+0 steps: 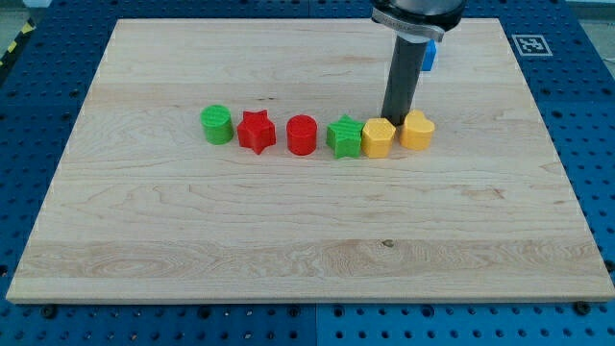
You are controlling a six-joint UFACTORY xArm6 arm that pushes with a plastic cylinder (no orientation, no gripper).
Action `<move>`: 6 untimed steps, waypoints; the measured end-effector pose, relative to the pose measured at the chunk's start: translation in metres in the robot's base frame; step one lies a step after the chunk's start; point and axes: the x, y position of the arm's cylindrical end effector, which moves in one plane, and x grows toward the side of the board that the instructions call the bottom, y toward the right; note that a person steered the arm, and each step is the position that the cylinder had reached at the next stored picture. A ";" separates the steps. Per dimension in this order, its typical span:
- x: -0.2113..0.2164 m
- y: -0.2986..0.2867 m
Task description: Point at blue triangle
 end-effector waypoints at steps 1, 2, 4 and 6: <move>0.000 0.000; -0.018 -0.016; -0.161 -0.039; -0.207 0.048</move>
